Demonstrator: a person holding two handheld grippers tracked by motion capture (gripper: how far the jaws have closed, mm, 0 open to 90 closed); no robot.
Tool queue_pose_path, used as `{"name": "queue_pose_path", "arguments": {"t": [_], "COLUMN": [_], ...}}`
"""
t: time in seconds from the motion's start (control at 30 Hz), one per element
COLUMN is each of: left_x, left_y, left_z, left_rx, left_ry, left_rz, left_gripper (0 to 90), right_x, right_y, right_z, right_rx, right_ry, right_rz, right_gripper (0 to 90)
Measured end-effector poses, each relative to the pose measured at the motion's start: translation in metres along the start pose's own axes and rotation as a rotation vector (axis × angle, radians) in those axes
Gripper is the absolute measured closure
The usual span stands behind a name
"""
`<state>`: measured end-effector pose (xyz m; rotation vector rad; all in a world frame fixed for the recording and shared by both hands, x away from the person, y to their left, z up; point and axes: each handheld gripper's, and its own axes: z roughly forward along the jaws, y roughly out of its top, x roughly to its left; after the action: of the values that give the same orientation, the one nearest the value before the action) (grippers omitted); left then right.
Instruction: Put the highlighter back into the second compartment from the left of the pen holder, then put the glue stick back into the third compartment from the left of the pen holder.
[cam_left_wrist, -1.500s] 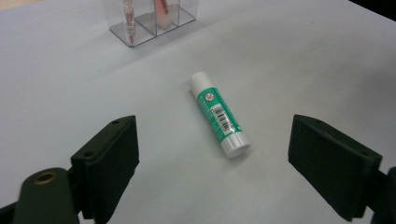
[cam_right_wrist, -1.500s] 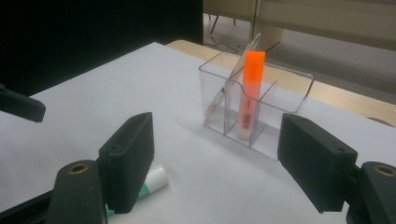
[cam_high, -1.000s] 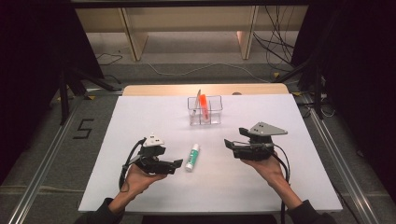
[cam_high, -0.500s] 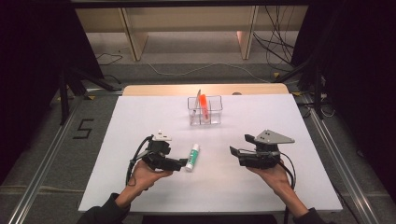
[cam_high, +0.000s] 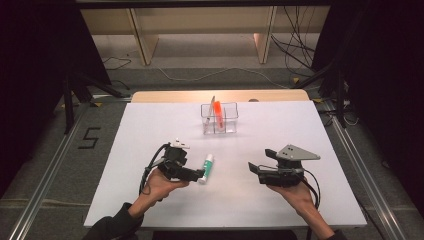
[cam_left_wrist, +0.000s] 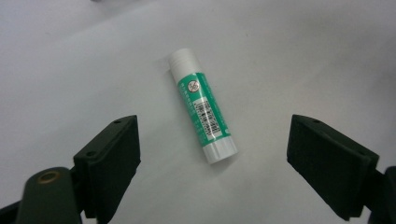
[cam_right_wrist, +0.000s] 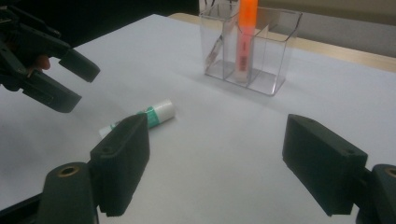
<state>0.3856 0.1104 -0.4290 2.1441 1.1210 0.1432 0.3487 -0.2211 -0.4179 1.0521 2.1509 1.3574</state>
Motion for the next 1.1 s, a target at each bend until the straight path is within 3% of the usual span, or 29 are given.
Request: {"name": "queue_pose_path", "arguments": {"t": [0.53,0.83,1.1], "left_x": [-0.003,-0.005,-0.005], "left_y": [0.010,0.016,0.023], "left_z": [0.015,0.027,0.038], "left_rx": [0.047,0.103,0.147], "left_ry": [0.005,0.003,0.045], "left_rz": [-0.002,-0.003,0.005], "left_gripper": [17.1,17.7,18.7], "right_x": [0.003,0.003,0.007], "right_y": [-0.006,-0.006,-0.005], "right_z": [0.001,0.001,0.002], "right_rx": [0.015,0.018,0.018], "right_ry": [0.003,0.003,0.010], "right_rz": [-0.015,-0.016,-0.035], "right_gripper": [23.8,23.8,23.9]}}
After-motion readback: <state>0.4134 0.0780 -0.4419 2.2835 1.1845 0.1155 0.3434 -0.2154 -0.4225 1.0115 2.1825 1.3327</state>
